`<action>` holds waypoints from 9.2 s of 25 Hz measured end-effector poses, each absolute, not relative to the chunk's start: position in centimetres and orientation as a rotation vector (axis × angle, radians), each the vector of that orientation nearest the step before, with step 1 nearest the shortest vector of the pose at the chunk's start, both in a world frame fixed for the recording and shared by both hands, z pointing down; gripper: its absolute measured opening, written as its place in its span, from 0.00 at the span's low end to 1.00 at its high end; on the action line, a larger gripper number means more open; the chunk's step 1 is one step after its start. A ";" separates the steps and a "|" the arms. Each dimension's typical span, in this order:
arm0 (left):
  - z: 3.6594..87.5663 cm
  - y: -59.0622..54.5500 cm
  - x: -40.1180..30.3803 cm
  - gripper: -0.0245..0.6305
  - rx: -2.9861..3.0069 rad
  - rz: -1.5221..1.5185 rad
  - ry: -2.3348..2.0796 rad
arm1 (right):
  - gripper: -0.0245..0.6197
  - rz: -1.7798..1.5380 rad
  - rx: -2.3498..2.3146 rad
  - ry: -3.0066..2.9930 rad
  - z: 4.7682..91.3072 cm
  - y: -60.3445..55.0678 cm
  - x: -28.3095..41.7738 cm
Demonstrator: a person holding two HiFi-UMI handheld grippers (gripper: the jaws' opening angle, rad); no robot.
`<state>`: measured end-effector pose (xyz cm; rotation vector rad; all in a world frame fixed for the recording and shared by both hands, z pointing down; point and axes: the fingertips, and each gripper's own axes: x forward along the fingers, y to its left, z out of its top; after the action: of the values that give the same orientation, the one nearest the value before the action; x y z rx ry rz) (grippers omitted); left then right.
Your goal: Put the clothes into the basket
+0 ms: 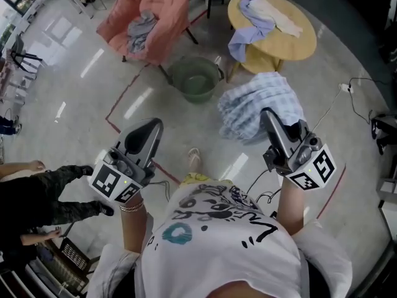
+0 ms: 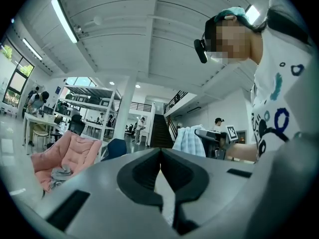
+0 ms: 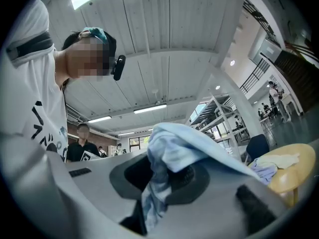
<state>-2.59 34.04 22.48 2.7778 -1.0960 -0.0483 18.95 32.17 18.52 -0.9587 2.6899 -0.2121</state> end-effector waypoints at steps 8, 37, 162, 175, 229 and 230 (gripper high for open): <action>23.0 27.6 -6.2 0.06 2.790 -0.049 -1.012 | 0.15 -0.211 -1.013 2.666 18.6 25.8 14.8; 24.2 11.2 -8.6 0.06 2.745 -0.045 -1.132 | 0.15 -0.257 -0.845 2.755 20.6 8.0 10.6; 62.7 -15.1 -13.3 0.06 2.329 0.125 -1.233 | 0.35 -1.467 -0.994 3.372 73.6 -11.0 -1.0; 62.9 -15.3 -13.6 0.06 2.299 0.126 -1.238 | 0.36 -1.283 -1.091 3.716 75.9 -10.4 1.0; 24.3 -17.6 -4.7 0.06 2.819 -0.244 -1.022 | 0.11 -0.546 -0.647 2.754 21.7 -18.4 4.6; 23.7 -17.5 -4.6 0.06 2.824 -0.252 -1.017 | 0.11 -0.539 -0.633 2.747 20.8 -18.3 4.6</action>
<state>-4.60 -17.46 23.66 2.8242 -1.0174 -0.2524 4.57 -18.25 20.77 -0.6328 2.7470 -0.5392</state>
